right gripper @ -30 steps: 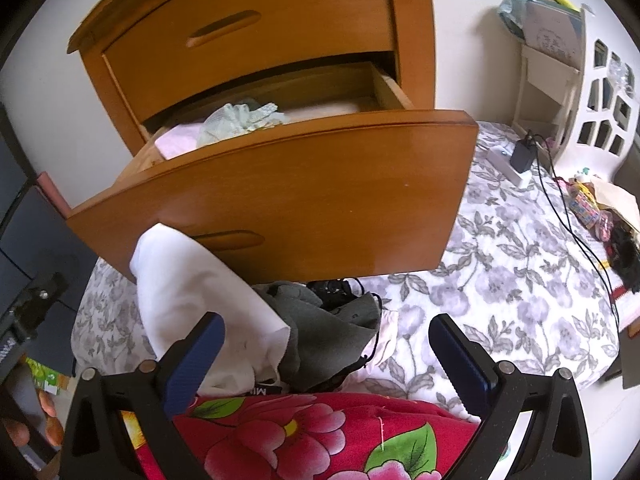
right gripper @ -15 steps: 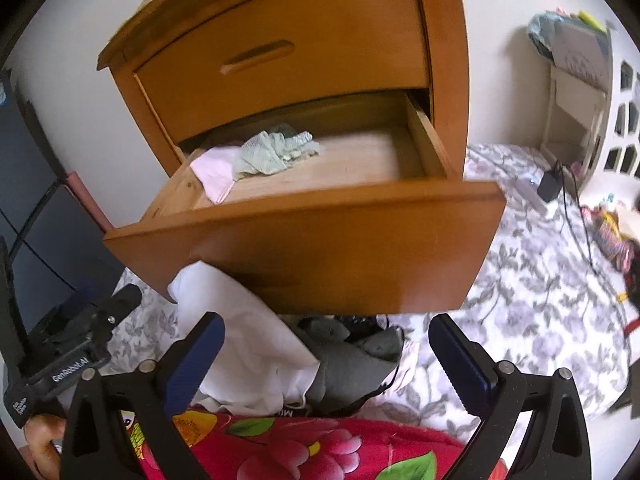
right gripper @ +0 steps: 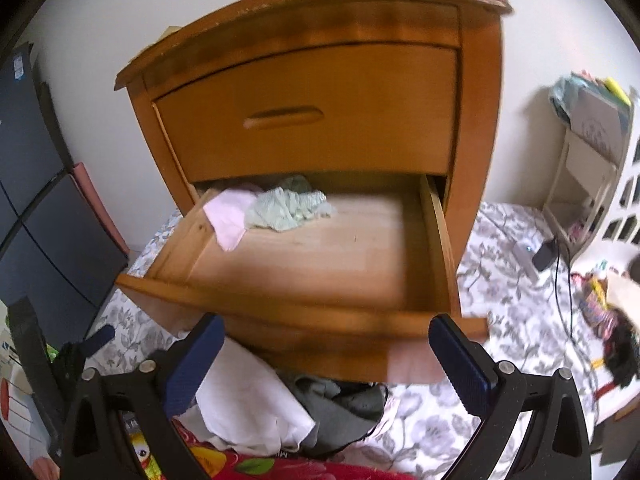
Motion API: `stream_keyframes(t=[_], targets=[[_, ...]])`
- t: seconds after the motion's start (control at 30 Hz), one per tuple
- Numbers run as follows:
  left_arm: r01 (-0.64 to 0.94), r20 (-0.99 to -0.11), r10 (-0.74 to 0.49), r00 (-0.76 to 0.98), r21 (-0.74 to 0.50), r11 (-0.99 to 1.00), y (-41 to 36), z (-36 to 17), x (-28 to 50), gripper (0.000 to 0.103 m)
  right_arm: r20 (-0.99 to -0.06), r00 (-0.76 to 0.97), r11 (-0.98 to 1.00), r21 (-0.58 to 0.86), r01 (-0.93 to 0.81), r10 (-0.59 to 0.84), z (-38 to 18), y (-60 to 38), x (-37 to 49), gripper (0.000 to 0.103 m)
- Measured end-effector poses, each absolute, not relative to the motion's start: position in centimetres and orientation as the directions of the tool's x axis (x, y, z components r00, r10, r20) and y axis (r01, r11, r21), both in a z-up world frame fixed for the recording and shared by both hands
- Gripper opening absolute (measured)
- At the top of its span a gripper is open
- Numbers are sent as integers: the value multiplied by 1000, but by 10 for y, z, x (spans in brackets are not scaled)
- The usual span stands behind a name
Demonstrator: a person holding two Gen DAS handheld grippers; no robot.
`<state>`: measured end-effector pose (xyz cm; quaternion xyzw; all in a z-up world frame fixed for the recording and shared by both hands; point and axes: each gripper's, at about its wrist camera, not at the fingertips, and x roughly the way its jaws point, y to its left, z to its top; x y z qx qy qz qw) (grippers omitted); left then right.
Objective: Take underwear out of drawer
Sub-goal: 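Reach the right tool into the drawer toward the pink and green socks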
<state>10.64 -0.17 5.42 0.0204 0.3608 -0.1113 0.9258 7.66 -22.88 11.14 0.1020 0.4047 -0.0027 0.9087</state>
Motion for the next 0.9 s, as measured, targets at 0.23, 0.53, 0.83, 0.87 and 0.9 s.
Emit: stream_keyframes(t=[0.23,0.53,0.83,0.87,0.9], targets=[[206,-670,-180,720,-41,978,1,55,106,102,-704,706,988,147,45,72,155,-223,109,103],[207,-675,-189,713,-54,977,3,53,108,102,-715,699,1000,19,-3,16,176,-197,154,103],[208,-683,-201,702,-73,975,5,52,111,102,-834,544,995,50,-89,90,129,-175,197,103],[210,-683,-201,702,-72,975,5,52,111,102,-845,529,995,43,-88,83,121,-173,201,103],[212,-683,-203,702,-71,975,4,51,111,102,-850,521,995,35,-88,76,115,-170,202,103]])
